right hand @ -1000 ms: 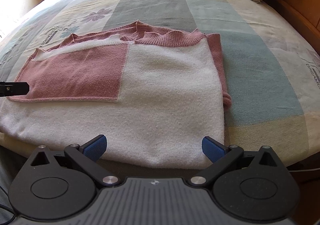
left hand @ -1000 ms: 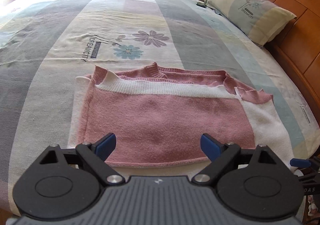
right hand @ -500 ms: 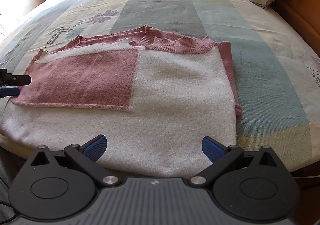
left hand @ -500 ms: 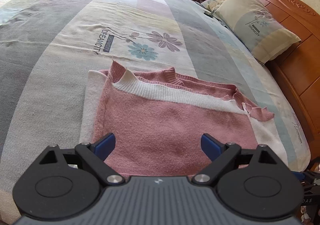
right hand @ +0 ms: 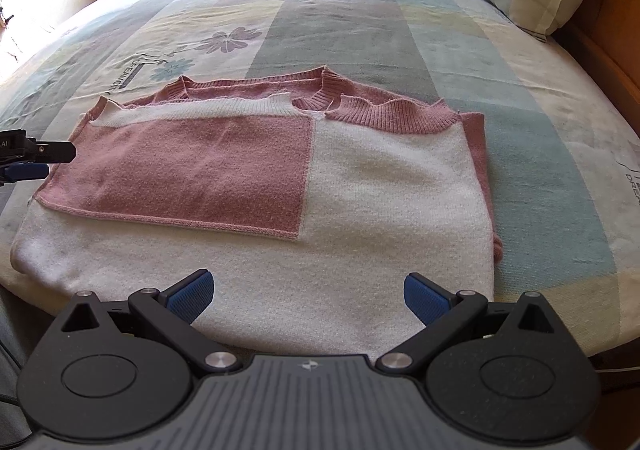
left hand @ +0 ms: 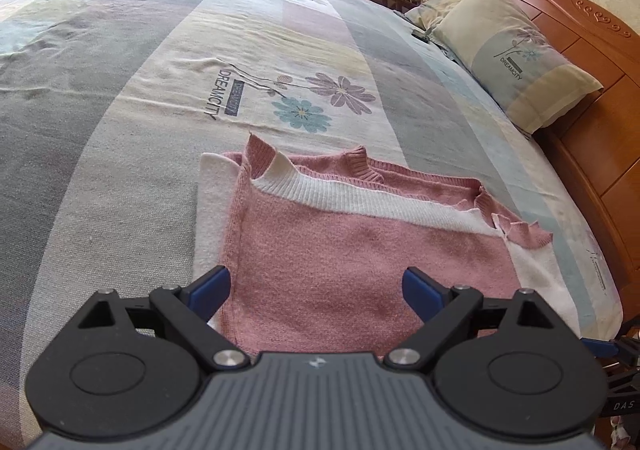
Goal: Fold clothes
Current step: 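Roll the left tool and lower it onto the sweater's folded side edge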
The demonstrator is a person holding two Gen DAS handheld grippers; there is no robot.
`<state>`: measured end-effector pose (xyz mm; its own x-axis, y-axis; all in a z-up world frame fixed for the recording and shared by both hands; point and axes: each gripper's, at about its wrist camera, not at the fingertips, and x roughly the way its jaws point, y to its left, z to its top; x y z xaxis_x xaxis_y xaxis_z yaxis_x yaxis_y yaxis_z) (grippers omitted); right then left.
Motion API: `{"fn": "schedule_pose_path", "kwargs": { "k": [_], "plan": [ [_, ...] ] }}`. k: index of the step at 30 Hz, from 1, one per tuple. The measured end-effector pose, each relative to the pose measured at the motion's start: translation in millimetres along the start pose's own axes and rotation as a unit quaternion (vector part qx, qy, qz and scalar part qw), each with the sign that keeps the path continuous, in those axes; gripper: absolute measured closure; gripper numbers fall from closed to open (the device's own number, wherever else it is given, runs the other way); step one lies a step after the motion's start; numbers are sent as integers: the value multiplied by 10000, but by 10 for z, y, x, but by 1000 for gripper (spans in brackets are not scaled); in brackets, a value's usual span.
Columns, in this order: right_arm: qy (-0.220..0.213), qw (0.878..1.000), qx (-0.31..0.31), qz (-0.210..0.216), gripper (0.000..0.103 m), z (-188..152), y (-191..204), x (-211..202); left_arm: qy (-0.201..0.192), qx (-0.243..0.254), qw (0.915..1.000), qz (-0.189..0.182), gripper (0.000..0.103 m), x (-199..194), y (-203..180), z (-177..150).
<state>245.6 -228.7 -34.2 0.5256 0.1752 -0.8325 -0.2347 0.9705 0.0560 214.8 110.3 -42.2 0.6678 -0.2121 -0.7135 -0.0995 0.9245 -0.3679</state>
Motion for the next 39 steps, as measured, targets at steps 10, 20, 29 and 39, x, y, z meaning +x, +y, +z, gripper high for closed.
{"fn": "schedule_pose_path", "kwargs": {
  "k": [10,20,29,39],
  "plan": [
    [41,9998,-182,92,0,-20,188,28,212,-872,9926,-815,10,-82,565,135],
    [144,9993,-327,139,0,29,288,154,855,-1456,9745,-1476,8,325,933,134],
    [273,9992,-267,103,0,113,312,340,966,-1730,9485,-2470,5,720,1042,387],
    [261,9986,-406,225,0,129,363,359,1577,-1637,9310,-2857,5,604,926,150]
  ]
}}
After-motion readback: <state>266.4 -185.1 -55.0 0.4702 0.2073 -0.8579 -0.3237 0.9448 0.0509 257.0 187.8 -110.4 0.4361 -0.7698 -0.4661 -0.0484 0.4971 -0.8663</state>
